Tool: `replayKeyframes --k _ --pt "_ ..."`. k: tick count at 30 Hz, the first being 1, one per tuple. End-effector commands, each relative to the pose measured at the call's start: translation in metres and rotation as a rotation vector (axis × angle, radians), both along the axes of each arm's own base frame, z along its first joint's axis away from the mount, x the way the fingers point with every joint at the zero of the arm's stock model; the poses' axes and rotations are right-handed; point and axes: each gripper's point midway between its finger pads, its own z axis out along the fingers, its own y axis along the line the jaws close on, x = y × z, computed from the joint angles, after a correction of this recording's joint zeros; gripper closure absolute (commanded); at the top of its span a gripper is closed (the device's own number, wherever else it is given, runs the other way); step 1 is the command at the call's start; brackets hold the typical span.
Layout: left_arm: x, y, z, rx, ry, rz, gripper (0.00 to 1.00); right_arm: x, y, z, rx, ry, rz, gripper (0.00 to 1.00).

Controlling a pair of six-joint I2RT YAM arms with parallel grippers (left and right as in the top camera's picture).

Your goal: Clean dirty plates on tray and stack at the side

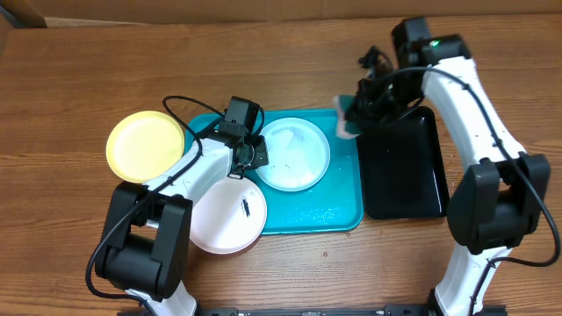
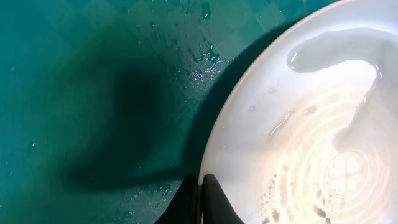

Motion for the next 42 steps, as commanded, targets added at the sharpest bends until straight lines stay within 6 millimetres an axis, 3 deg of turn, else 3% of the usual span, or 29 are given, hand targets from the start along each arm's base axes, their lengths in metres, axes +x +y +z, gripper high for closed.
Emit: replayKeyframes --k 1,7,12,21,35,42 --pt "-0.002 0.002 -0.003 0.006 0.006 0.016 0.96 -0.022 0.045 0.005 0.212 0.032 0.087 0.96" --pt "-0.003 0.002 -0.003 0.002 0.007 0.014 0.96 -0.045 0.096 -0.021 0.337 0.024 0.184 0.96" --pt "-0.003 0.002 -0.003 0.002 0.007 0.014 0.96 -0.053 0.117 -0.048 0.280 0.001 0.185 0.96" --pt "-0.003 0.002 -0.003 0.002 0.007 0.014 0.96 -0.048 0.116 -0.066 0.221 -0.039 0.160 0.96" --pt "-0.003 0.002 -0.003 0.002 0.007 0.014 0.96 -0.041 0.122 -0.064 0.238 -0.055 0.132 0.96" --pt "-0.003 0.002 -0.003 0.002 0.007 0.014 0.96 -0.042 0.126 -0.073 0.274 -0.048 0.101 0.96"
